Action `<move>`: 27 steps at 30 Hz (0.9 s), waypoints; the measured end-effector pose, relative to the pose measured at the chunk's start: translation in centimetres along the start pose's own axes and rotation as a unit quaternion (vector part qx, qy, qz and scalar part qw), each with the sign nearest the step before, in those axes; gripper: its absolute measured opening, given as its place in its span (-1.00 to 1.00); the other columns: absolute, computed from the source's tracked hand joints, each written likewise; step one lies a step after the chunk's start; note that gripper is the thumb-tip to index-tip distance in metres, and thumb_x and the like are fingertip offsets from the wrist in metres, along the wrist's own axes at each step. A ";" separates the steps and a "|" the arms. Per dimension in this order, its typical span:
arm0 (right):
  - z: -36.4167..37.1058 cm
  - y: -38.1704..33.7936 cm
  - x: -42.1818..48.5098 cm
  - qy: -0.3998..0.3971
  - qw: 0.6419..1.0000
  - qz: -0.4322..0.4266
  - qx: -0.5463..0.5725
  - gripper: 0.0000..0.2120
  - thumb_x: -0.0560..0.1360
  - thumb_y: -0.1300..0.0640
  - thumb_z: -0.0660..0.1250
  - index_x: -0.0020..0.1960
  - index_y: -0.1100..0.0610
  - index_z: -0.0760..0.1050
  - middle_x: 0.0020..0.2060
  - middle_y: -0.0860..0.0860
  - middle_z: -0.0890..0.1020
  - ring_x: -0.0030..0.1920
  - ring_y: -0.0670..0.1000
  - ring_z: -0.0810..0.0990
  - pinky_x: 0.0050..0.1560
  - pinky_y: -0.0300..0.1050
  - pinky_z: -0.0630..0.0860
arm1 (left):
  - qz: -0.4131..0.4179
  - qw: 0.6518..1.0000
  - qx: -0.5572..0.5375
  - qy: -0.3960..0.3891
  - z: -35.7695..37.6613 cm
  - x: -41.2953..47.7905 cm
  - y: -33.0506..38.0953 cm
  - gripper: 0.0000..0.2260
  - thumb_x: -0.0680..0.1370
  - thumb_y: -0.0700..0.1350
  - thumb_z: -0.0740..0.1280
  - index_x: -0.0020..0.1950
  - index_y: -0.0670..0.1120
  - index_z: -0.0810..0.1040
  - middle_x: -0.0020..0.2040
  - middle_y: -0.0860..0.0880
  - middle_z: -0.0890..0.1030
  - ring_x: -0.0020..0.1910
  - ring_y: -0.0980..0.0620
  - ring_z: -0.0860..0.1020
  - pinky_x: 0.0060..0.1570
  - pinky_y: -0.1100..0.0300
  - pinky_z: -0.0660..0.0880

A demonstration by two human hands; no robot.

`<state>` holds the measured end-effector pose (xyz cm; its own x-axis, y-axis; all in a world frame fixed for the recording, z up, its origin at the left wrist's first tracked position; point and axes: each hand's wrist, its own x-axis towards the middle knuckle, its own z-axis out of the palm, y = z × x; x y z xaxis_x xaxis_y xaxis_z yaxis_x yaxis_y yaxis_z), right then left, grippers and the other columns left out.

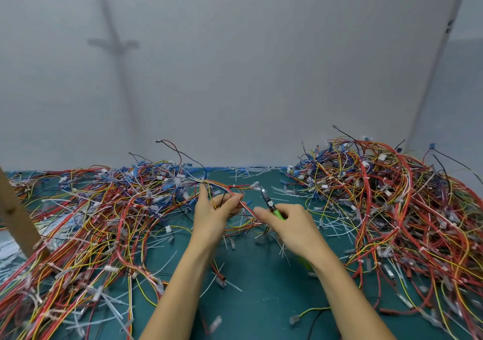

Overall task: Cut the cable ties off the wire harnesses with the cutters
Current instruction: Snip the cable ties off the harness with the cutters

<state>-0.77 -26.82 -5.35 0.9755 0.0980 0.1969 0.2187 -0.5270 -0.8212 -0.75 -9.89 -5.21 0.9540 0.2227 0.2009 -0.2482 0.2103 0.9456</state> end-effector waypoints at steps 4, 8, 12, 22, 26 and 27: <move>0.1 0.3 0.0 -0.010 0.998 0.018 -0.054 -0.85 0.39 -0.07 0.49 -0.27 -0.04 0.58 -0.49 -0.15 0.55 -0.45 -0.19 0.45 -0.43 -0.35 0.33 | -0.003 1.000 -0.018 0.012 0.3 0.1 -0.2 -0.18 0.52 -0.31 0.39 0.60 -0.10 -0.08 -0.17 -0.07 0.68 -0.23 0.03 0.68 -0.23 0.25 0.59; 0.3 -0.2 -0.1 0.030 0.998 0.005 0.055 -0.86 0.45 0.05 0.46 -0.25 0.04 0.59 -0.46 -0.08 0.56 -0.39 -0.10 0.46 -0.28 -0.16 0.42 | -0.038 0.999 0.017 0.004 0.0 0.1 0.3 -0.61 0.63 -0.08 0.27 0.44 -0.10 0.34 -0.03 -0.06 0.71 -0.20 0.01 0.69 -0.35 0.21 0.60; -0.4 -0.7 -0.2 0.064 0.966 0.024 0.251 -0.92 0.51 0.19 0.42 -0.17 0.12 0.60 -0.48 -0.02 0.52 -0.45 -0.05 0.48 -0.34 -0.13 0.49 | -0.043 0.993 0.065 0.090 -0.2 0.2 0.3 -0.81 0.64 -0.03 0.24 0.08 -0.04 0.62 -0.15 -0.02 0.70 -0.39 0.11 0.64 -0.57 0.31 0.42; -0.5 -0.4 0.0 0.063 0.919 0.075 0.383 -0.96 0.52 0.20 0.41 -0.08 0.18 0.61 -0.43 -0.03 0.60 -0.42 -0.05 0.54 -0.36 -0.17 0.56 | 0.058 0.954 0.076 0.285 -1.3 0.3 0.3 -0.83 0.64 -0.06 0.17 -0.11 0.02 0.49 -0.17 0.04 0.61 -0.24 0.04 0.56 -0.21 0.03 0.48; -0.5 -0.3 0.2 0.044 0.898 0.090 0.429 -0.98 0.53 0.24 0.38 -0.06 0.19 0.59 -0.43 -0.02 0.60 -0.41 -0.02 0.54 -0.33 -0.10 0.57 | 0.166 0.970 0.066 0.165 -0.8 -0.7 0.8 -0.76 0.56 -0.11 0.20 -0.28 -0.07 0.53 -0.40 0.01 0.58 -0.35 0.05 0.54 -0.30 0.21 0.45; -0.5 -0.3 0.2 0.041 0.895 0.091 0.435 -0.98 0.52 0.25 0.38 -0.05 0.20 0.59 -0.42 -0.01 0.59 -0.41 -0.01 0.54 -0.33 -0.09 0.56 | 0.173 0.976 0.085 0.105 -0.5 -1.0 0.8 -0.77 0.52 -0.10 0.21 -0.28 -0.08 0.57 -0.38 -0.01 0.61 -0.34 0.05 0.57 -0.31 0.27 0.46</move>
<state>-0.66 -27.07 -4.77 0.9996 -0.0046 0.0266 0.0266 0.3320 -0.9429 -1.99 -9.49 -4.73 0.7584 0.4463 0.4751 -0.5000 -0.0692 0.8632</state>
